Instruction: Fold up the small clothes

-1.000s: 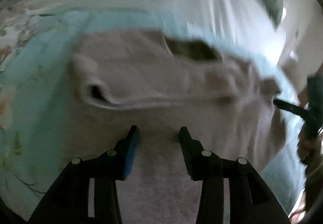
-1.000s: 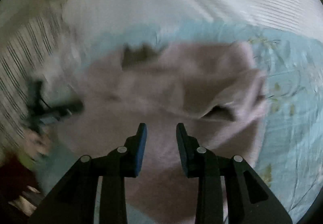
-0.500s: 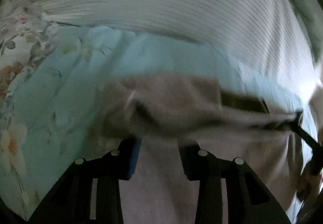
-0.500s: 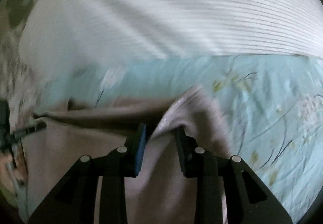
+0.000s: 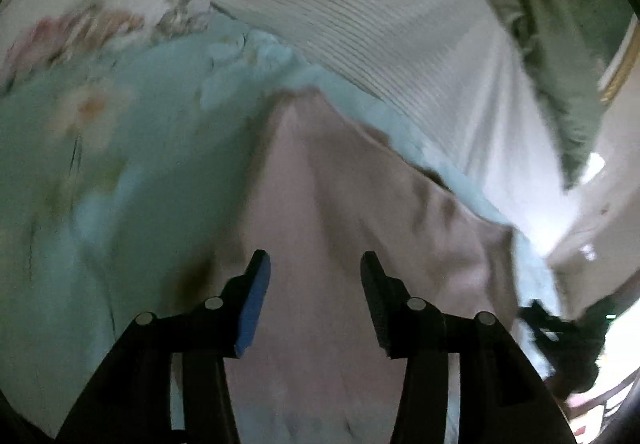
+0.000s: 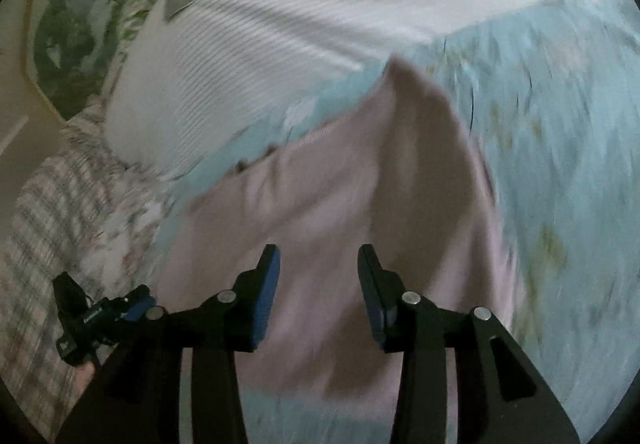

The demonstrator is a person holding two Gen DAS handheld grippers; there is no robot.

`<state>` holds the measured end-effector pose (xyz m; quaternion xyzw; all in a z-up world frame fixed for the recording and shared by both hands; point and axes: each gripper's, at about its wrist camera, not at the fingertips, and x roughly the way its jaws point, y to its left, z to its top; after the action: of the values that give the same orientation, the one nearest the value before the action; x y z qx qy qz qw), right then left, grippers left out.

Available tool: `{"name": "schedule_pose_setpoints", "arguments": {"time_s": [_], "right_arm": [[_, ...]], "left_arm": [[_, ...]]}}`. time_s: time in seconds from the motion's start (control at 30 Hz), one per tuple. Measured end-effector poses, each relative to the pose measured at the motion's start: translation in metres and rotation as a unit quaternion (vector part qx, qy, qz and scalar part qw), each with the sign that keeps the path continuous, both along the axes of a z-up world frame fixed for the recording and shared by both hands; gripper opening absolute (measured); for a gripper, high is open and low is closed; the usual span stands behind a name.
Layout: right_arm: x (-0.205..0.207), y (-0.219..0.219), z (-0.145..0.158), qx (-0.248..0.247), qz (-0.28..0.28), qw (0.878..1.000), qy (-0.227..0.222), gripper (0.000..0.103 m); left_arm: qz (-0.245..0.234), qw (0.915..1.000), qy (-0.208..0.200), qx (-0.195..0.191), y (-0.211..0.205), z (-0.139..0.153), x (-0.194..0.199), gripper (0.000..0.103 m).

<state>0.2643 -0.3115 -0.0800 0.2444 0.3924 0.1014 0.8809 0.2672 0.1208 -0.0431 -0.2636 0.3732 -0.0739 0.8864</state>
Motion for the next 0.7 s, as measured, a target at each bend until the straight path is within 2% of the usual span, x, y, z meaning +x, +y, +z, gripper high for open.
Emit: {"name": "schedule_pose_setpoints", "arguments": {"time_s": [0.07,0.27,0.43,0.63,0.7], "right_arm": [[-0.023,0.009,-0.008,0.007,0.002,1.0,-0.002,0.042],[-0.066,0.035,-0.019,0.002,0.031,0.999,0.012,0.043],[-0.078,0.044,-0.016,0.002,0.048,0.999,0.01,0.045],[-0.09,0.048,-0.016,0.011,0.052,0.998,0.016,0.048],[-0.093,0.05,-0.014,0.013,0.054,0.998,0.014,0.048]], "left_arm": [[-0.005,0.9999,-0.003,-0.015,-0.006,-0.005,-0.034,0.053],[-0.001,0.9986,-0.006,-0.053,-0.011,-0.02,-0.091,0.059],[-0.008,0.9969,0.016,-0.077,-0.018,-0.04,-0.099,0.061],[-0.002,0.9939,0.02,-0.108,-0.023,-0.053,-0.098,0.074],[0.009,0.9925,0.027,-0.119,-0.021,-0.059,-0.089,0.075]]}}
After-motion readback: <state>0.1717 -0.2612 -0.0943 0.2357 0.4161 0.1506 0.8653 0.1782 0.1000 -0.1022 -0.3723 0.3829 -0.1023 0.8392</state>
